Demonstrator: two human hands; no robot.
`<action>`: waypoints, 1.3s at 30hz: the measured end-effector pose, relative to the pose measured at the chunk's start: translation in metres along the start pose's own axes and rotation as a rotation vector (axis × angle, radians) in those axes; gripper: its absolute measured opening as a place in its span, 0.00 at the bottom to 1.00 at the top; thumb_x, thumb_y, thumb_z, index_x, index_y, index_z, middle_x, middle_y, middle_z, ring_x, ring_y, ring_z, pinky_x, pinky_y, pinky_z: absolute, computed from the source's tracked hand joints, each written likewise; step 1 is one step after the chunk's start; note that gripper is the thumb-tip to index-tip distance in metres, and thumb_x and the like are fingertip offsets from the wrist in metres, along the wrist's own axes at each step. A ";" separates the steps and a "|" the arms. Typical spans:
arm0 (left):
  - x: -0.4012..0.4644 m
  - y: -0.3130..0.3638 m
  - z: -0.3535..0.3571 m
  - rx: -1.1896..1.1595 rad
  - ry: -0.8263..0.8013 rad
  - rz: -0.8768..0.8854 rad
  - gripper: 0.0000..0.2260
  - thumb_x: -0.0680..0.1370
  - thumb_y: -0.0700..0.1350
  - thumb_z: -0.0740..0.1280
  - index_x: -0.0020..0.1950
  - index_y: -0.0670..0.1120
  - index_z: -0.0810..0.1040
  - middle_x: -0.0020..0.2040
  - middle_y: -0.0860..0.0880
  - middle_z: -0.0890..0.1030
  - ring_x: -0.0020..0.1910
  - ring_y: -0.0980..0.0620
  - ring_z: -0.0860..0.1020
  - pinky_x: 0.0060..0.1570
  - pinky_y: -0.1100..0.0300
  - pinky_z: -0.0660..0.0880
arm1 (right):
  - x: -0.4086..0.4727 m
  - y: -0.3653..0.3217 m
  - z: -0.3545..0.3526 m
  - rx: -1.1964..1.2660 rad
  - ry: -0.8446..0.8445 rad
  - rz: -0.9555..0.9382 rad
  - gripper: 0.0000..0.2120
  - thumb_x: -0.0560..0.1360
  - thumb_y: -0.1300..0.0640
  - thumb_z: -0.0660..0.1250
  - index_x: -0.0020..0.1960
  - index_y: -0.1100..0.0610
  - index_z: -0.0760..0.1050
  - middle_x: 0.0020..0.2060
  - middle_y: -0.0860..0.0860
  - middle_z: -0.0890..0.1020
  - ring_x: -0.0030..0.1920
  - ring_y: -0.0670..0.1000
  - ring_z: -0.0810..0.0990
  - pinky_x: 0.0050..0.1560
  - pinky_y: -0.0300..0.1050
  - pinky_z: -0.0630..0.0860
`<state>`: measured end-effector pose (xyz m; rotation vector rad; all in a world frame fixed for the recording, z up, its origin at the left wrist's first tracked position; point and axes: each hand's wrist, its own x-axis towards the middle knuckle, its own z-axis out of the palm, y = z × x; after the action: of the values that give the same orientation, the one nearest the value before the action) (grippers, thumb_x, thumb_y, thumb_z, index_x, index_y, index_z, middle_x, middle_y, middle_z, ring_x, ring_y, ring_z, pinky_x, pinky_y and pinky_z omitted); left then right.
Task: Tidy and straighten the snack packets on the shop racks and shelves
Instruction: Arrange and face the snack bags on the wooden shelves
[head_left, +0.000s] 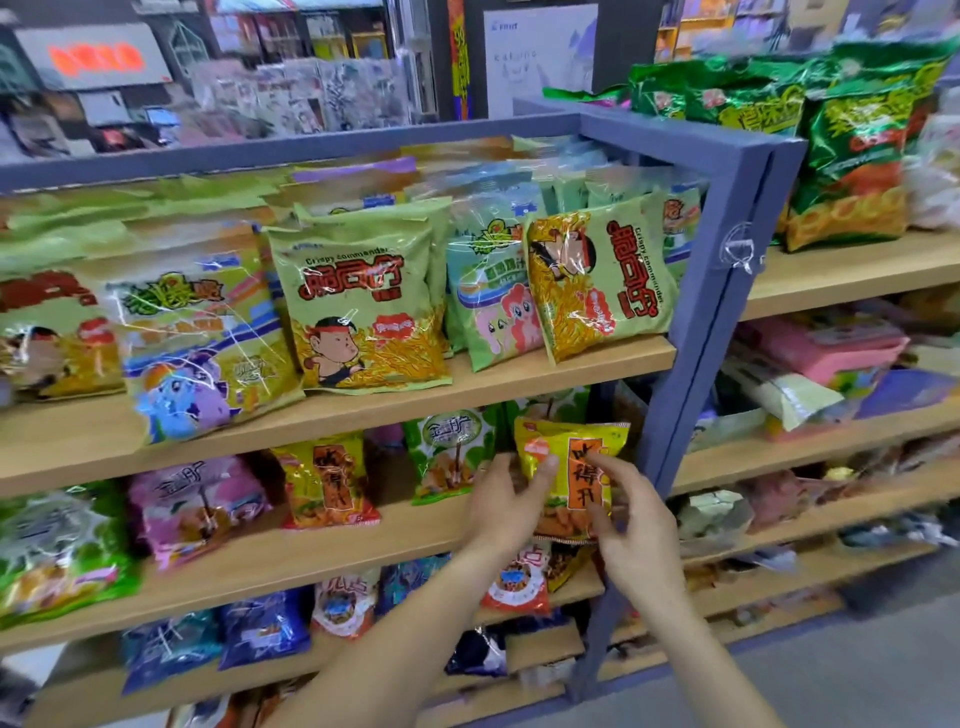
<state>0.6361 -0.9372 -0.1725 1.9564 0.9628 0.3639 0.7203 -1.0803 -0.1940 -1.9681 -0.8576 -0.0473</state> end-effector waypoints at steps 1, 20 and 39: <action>-0.008 0.002 -0.004 -0.059 -0.032 -0.020 0.38 0.76 0.74 0.60 0.77 0.50 0.68 0.73 0.49 0.74 0.72 0.46 0.73 0.71 0.48 0.71 | -0.007 -0.006 -0.005 0.069 -0.012 0.012 0.28 0.77 0.64 0.71 0.70 0.41 0.69 0.61 0.36 0.78 0.62 0.38 0.77 0.60 0.40 0.76; -0.096 0.016 -0.099 -0.482 0.121 0.339 0.10 0.81 0.55 0.68 0.55 0.51 0.79 0.42 0.57 0.84 0.42 0.62 0.81 0.40 0.65 0.77 | -0.017 -0.124 -0.005 0.540 0.012 0.016 0.10 0.83 0.45 0.61 0.57 0.45 0.79 0.50 0.46 0.86 0.51 0.50 0.85 0.54 0.61 0.81; -0.173 -0.042 -0.245 -0.420 0.520 0.192 0.18 0.75 0.60 0.74 0.61 0.54 0.80 0.52 0.55 0.87 0.52 0.56 0.85 0.54 0.52 0.83 | -0.042 -0.268 0.074 0.679 -0.376 -0.108 0.13 0.75 0.41 0.70 0.58 0.42 0.76 0.51 0.34 0.84 0.53 0.39 0.83 0.53 0.43 0.79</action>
<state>0.3598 -0.9079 -0.0514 1.5922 0.9197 1.1321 0.5096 -0.9655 -0.0470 -1.3036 -1.0497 0.5032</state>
